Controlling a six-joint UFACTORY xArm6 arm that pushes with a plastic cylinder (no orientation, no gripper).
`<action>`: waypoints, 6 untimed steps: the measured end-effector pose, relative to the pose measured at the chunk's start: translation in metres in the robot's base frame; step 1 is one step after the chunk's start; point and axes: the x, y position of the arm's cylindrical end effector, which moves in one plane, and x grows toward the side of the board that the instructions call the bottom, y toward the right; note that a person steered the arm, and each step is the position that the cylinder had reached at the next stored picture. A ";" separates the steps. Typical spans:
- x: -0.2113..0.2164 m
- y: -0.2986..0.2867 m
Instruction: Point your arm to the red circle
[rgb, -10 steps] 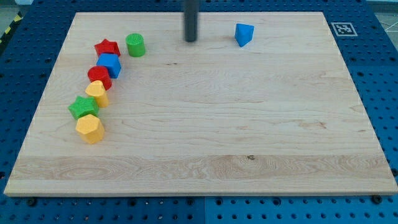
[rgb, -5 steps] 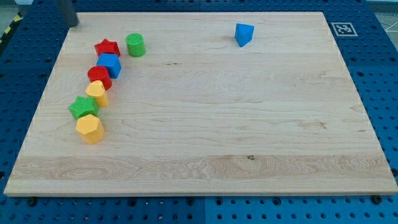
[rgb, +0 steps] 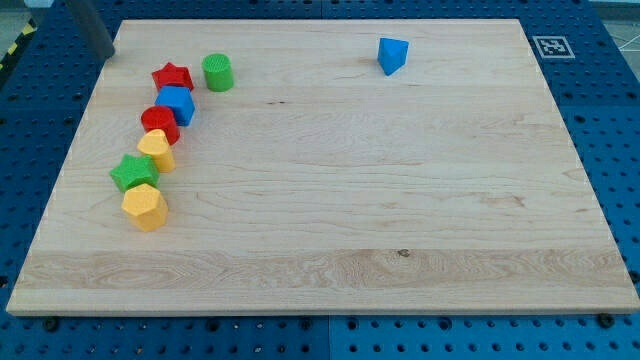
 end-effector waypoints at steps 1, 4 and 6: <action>0.051 0.000; 0.109 0.071; 0.109 0.130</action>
